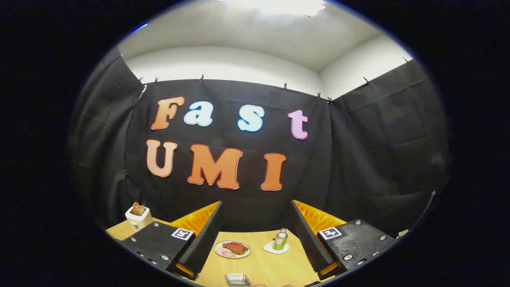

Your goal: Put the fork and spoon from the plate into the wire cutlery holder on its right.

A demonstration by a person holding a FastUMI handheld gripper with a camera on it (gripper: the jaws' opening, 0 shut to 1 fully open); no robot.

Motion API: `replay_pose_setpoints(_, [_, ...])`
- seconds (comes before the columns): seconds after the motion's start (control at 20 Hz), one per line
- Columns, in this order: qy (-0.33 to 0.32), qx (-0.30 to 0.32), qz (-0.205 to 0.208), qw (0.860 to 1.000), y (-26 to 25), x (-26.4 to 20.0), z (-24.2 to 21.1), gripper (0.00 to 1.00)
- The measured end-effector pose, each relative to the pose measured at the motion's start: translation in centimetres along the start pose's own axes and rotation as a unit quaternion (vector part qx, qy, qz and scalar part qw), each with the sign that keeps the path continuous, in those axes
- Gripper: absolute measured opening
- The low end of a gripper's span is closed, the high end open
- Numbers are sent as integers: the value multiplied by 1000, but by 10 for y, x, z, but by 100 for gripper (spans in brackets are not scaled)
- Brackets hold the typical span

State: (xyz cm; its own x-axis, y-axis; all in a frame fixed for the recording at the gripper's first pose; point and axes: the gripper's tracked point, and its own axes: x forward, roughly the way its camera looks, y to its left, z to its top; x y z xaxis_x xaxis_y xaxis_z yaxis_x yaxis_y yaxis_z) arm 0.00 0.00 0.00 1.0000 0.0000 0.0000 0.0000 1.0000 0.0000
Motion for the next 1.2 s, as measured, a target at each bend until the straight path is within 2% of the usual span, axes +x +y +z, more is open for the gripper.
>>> replay_pose_setpoints(0.4, [4, 23, 65, 998, 37, 12, 5, 98])
replay_pose_setpoints(0.65, [-13, 22, 74, 997, 46, 18, 14, 98])
replay_pose_setpoints(0.95, [-3, 40, 92, 995, 71, 20, 9, 98])
replay_pose_setpoints(1.2, [54, 31, 120, 991, 105, 19, -33, 98])
